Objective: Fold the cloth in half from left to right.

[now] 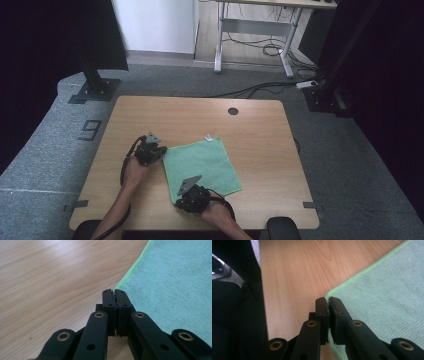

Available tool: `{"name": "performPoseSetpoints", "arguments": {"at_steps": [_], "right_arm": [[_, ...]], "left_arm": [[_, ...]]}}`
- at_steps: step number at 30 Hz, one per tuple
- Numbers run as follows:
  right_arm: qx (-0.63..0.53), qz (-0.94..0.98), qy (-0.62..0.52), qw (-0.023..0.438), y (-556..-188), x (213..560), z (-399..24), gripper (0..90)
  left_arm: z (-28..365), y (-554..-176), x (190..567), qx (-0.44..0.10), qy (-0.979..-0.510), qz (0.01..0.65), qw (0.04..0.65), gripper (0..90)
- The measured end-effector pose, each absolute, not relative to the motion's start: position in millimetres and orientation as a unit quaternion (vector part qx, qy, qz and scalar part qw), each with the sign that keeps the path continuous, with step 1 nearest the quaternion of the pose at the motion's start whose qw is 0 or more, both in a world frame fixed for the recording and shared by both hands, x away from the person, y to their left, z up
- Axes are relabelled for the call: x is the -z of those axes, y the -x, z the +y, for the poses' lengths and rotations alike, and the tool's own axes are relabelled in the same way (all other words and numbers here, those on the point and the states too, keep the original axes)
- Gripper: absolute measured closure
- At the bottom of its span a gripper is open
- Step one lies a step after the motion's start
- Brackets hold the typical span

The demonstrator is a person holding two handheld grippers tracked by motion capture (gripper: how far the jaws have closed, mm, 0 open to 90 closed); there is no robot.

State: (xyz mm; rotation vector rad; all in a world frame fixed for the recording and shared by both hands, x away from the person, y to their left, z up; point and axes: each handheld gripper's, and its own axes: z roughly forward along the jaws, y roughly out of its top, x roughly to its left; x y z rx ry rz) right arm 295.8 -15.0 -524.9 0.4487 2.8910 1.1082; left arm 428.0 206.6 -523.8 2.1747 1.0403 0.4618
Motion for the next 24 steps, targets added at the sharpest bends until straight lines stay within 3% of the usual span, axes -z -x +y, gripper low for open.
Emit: {"name": "performPoseSetpoints", "arguments": {"at_steps": [10,24], "right_arm": [[-0.359,0.925,-0.122,0.003,-293,516,1,84.3],[-0.376,0.913,-0.153,0.026,-296,499,-33,83.9]], "left_arm": [[225,-419,517,-0.188,-0.832,0.407,0.326,87.1],[191,-437,496,-0.19,-0.836,0.385,0.342,86.8]]}}
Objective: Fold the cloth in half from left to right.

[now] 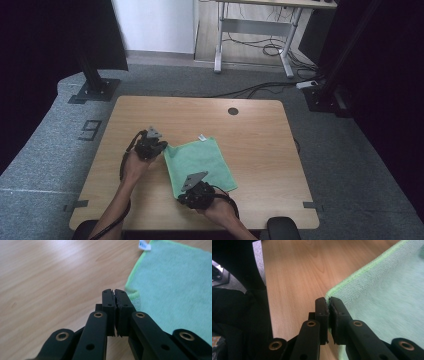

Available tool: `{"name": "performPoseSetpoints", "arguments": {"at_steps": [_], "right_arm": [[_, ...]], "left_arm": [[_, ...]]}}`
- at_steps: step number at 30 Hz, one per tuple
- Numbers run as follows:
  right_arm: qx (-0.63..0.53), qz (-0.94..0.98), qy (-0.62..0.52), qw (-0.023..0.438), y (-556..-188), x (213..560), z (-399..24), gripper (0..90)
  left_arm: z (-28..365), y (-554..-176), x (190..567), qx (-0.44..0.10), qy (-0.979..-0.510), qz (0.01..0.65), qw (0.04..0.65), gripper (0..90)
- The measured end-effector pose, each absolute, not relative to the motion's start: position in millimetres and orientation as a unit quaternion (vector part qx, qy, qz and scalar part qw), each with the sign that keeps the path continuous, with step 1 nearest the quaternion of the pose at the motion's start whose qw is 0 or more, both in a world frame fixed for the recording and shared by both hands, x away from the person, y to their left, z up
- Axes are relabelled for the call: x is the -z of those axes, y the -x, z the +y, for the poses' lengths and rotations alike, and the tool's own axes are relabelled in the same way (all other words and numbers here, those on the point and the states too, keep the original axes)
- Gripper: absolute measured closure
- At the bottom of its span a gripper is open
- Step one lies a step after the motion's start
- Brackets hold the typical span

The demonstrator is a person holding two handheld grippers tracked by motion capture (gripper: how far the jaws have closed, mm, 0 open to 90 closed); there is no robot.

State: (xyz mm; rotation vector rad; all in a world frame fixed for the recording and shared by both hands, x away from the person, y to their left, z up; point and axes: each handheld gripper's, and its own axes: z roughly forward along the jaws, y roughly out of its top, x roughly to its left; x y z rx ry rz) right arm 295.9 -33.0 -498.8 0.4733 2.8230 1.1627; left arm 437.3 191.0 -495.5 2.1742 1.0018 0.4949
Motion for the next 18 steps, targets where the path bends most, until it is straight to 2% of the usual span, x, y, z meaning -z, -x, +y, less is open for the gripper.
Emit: {"name": "performPoseSetpoints", "arguments": {"at_steps": [18], "right_arm": [[-0.386,0.895,-0.216,0.06,-304,483,-93,83.3]], "left_arm": [[144,-460,477,-0.19,-0.838,0.367,0.356,86.5]]}}
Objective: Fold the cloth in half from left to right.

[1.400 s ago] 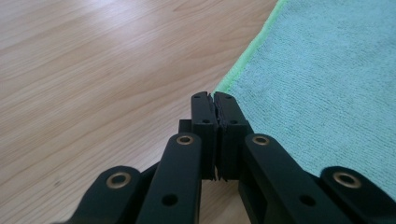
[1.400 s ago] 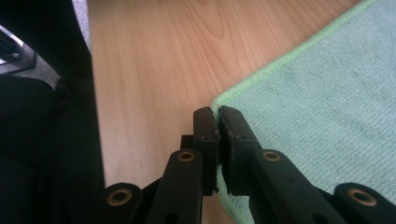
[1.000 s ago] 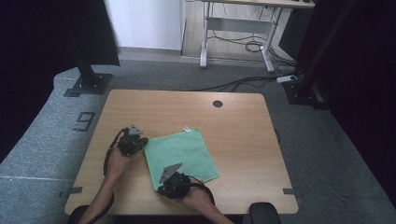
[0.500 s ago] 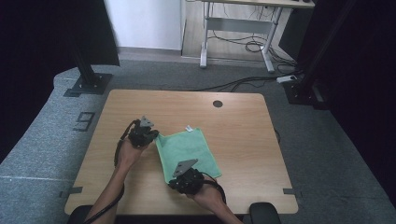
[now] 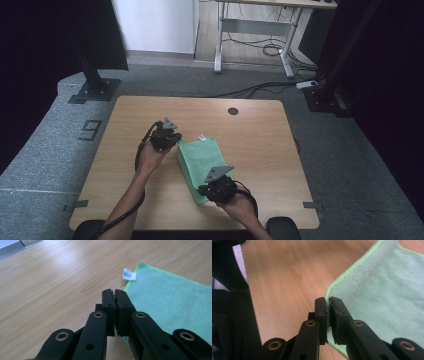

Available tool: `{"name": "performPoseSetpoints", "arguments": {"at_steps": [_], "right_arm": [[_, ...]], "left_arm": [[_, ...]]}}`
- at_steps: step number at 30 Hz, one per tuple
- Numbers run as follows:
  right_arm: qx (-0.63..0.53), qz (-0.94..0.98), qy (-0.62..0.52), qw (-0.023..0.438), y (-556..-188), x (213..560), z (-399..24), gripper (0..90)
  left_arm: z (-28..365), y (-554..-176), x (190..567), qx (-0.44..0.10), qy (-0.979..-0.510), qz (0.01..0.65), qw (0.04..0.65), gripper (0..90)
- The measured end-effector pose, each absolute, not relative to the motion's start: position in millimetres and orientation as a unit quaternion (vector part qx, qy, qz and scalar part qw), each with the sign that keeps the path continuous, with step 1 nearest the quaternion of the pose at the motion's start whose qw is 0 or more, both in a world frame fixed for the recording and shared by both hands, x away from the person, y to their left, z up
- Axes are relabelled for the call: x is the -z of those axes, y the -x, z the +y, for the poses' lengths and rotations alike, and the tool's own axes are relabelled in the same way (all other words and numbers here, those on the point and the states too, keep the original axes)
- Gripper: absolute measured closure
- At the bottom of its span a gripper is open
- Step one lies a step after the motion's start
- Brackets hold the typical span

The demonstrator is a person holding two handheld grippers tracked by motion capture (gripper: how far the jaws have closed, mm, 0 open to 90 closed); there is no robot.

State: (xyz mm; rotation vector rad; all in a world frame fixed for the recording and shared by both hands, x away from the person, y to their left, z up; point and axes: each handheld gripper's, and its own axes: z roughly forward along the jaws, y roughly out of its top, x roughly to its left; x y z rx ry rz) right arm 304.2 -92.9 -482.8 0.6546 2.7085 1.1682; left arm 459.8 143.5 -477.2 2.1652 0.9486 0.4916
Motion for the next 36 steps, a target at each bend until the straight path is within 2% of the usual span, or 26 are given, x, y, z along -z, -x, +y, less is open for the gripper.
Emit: {"name": "performPoseSetpoints", "arguments": {"at_steps": [19,36], "right_arm": [[-0.387,0.875,-0.275,0.091,-316,484,-144,83.4],[-0.377,0.868,-0.311,0.087,-325,502,-166,83.6]], "left_arm": [[93,-484,476,-0.196,-0.846,0.349,0.352,85.8],[58,-498,491,-0.199,-0.861,0.335,0.327,85.1]]}}
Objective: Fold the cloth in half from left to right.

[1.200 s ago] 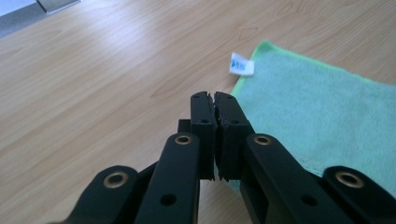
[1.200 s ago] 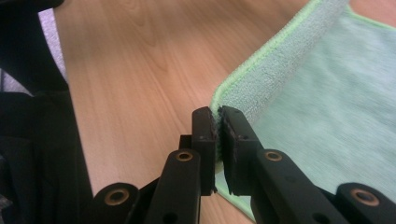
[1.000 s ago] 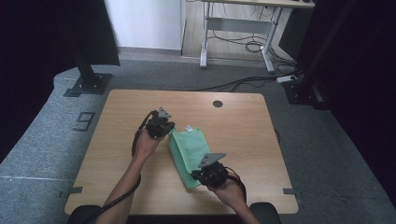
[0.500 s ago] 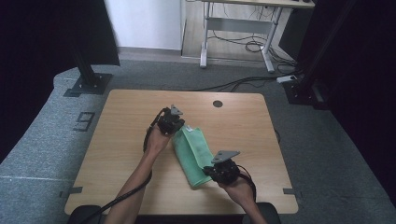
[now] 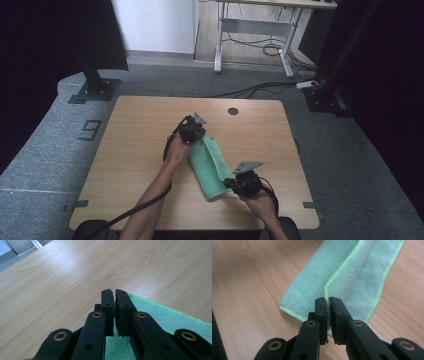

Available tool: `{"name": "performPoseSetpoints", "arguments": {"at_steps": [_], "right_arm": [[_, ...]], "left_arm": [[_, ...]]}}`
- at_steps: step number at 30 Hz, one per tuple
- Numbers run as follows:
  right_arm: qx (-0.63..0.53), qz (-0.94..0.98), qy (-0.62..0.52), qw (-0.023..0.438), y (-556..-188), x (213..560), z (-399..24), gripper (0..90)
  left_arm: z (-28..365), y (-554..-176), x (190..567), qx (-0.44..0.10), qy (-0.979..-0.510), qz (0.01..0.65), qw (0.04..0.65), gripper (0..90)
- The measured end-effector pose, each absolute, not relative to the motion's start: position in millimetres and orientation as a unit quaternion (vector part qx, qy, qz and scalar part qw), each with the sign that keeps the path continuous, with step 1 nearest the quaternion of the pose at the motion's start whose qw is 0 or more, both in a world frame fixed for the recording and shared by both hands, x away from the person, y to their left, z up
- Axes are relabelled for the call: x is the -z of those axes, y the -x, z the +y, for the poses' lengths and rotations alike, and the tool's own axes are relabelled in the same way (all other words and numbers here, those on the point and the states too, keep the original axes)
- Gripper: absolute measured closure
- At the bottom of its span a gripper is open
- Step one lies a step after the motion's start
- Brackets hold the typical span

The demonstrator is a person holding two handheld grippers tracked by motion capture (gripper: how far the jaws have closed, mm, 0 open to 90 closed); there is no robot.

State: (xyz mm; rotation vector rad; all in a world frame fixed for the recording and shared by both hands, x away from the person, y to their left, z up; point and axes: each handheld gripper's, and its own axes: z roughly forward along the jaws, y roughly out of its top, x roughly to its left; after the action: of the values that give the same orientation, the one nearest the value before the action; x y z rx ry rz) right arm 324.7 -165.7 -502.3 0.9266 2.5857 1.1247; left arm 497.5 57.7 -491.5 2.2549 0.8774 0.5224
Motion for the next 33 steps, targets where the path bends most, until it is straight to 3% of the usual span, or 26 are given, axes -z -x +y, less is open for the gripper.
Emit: {"name": "performPoseSetpoints", "arguments": {"at_steps": [17,24,33], "right_arm": [[-0.358,0.871,-0.327,0.078,-332,524,-170,83.2],[-0.36,0.865,-0.339,0.085,-333,522,-176,72.6],[-0.363,0.856,-0.35,0.116,-332,513,-188,56.6]], "left_arm": [[42,-507,516,-0.202,-0.87,0.335,0.301,81.2],[45,-509,514,-0.212,-0.844,0.361,0.335,54.2],[53,-508,501,-0.212,-0.826,0.378,0.36,29.9]]}}
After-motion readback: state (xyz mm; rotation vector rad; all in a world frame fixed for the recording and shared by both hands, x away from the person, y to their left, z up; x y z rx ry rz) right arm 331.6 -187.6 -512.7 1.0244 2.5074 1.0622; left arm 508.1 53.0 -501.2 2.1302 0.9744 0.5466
